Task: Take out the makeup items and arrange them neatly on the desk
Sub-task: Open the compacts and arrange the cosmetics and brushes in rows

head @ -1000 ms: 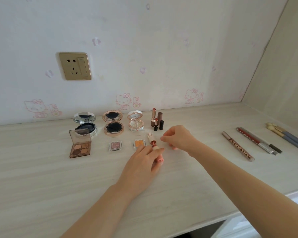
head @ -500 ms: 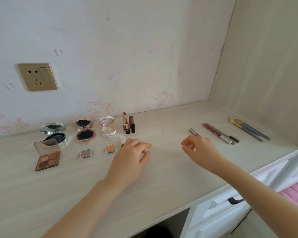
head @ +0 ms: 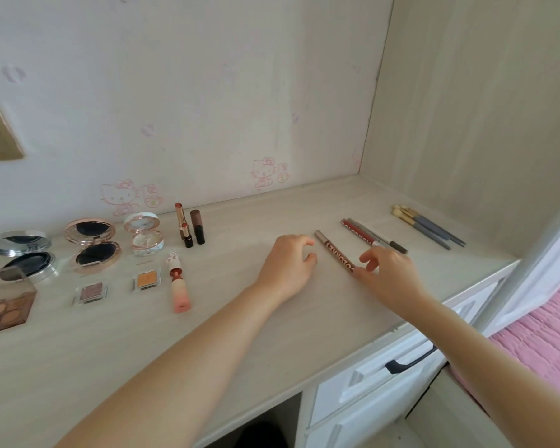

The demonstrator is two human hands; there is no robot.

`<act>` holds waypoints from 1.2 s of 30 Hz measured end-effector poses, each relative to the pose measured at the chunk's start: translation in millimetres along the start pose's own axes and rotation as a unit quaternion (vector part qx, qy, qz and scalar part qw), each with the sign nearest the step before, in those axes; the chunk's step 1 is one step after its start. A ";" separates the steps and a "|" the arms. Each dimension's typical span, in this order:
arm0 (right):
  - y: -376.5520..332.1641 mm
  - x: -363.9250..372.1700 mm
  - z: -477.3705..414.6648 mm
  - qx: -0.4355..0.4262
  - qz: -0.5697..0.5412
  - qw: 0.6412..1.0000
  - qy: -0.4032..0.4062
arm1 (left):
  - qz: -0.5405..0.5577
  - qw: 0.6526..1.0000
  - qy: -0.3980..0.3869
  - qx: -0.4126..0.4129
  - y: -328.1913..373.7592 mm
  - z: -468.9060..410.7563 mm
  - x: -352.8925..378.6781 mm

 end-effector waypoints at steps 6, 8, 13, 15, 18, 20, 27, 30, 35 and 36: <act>0.7 7.0 2.0 0.010 0.000 1.000 -0.016 | -0.012 0.998 -0.031 -0.046 1.0 -37.7 16.7; -1.9 7.6 3.3 0.010 0.014 1.000 -0.018 | -0.016 0.997 -0.046 -0.053 1.7 -43.8 17.7; -5.0 7.3 6.7 0.003 0.032 0.999 -0.012 | -0.014 0.996 -0.056 -0.065 -1.6 -45.3 16.9; -5.2 8.4 9.4 0.000 0.038 0.999 -0.013 | 0.003 0.997 -0.045 -0.066 -3.4 -40.0 12.2; -4.0 9.1 17.4 -0.008 0.021 1.000 0.010 | 0.042 0.997 -0.024 -0.067 -6.0 -27.4 3.6; -5.7 8.0 23.4 -0.016 -0.004 0.999 0.038 | 0.078 0.995 0.001 -0.070 -9.2 -18.1 -4.1; -29.8 3.4 43.4 -0.072 -0.058 0.988 0.121 | 0.400 0.906 0.096 -0.097 -21.1 22.5 -30.5; -50.5 -0.9 59.1 -0.106 -0.055 0.984 0.134 | 0.539 0.828 0.113 -0.108 -24.3 42.2 -41.0; -85.4 4.6 77.0 -0.114 -0.118 0.983 0.085 | 0.648 0.743 0.124 -0.112 -23.2 70.1 -56.2; -90.2 7.7 78.7 -0.100 -0.155 0.981 0.067 | 0.644 0.746 0.122 -0.117 -23.1 75.2 -58.3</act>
Point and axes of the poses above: each hand's wrist, its own z-axis away from the middle knuckle, its own x-axis out of the palm, y = z × x, the point moved 6 cm from there along -z, towards the middle knuckle, and after that the axes turned 11 degrees about -y, right-handed, at the moved point
